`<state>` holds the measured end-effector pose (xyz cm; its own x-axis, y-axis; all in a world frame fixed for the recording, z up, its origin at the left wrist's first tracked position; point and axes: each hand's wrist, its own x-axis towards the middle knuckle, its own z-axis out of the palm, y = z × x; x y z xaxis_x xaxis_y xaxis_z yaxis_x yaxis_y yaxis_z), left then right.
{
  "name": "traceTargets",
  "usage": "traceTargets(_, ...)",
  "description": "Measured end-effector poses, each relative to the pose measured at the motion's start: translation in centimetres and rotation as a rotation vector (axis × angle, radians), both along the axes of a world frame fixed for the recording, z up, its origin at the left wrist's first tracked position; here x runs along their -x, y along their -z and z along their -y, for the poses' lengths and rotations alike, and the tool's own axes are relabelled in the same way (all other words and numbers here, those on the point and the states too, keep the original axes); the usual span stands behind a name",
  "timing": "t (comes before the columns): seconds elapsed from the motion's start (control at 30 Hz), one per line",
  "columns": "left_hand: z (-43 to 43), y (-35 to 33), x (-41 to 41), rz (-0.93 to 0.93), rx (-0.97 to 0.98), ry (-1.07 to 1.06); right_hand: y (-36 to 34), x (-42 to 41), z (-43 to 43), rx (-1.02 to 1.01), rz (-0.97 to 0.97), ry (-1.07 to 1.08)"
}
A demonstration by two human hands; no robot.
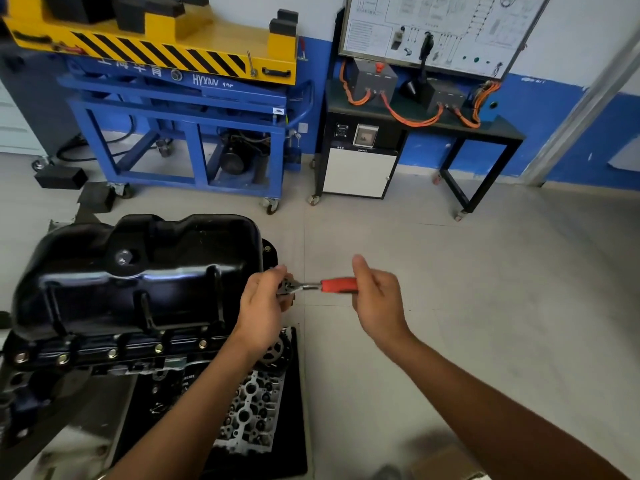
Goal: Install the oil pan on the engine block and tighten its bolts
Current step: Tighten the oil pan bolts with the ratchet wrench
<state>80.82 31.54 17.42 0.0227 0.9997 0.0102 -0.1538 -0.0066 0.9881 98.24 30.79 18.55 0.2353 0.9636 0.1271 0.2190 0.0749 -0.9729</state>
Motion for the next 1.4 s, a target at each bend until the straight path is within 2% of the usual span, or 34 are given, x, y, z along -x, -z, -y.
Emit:
traceTargets(0.1,-0.6,-0.3,0.2,-0.036,-0.008,0.062,-0.9,0.8,-4.3,0.051,0.054,0.026)
traceTargets(0.27,-1.0,-0.6,0.6,0.035,-0.042,0.234,-2.2,2.9,-9.1,0.038,0.152,-0.022)
traceTargets(0.6,-1.4,-1.3,0.8,0.011,-0.002,0.352,-3.4,5.6,-11.4,0.054,0.148,-0.137)
traceTargets(0.8,-0.3,-1.6,0.5,-0.032,-0.040,0.260,-2.5,3.6,-9.3,-0.025,0.156,-0.103)
traceTargets(0.9,0.2,-1.7,0.7,-0.067,-0.026,0.106,-1.7,1.5,-6.9,-0.096,0.169,-0.093)
traceTargets(1.07,0.0,-1.6,0.3,0.035,0.025,-0.086,-0.9,0.0,-0.6,-0.164,0.190,-0.127)
traceTargets(1.3,-0.2,-1.3,-0.7,-0.044,-0.029,-0.114,0.0,2.0,7.5,-0.008,0.093,-0.319)
traceTargets(1.4,-0.4,-1.5,-0.8,-0.047,-0.015,-0.087,-0.1,2.3,7.9,0.003,0.083,-0.309)
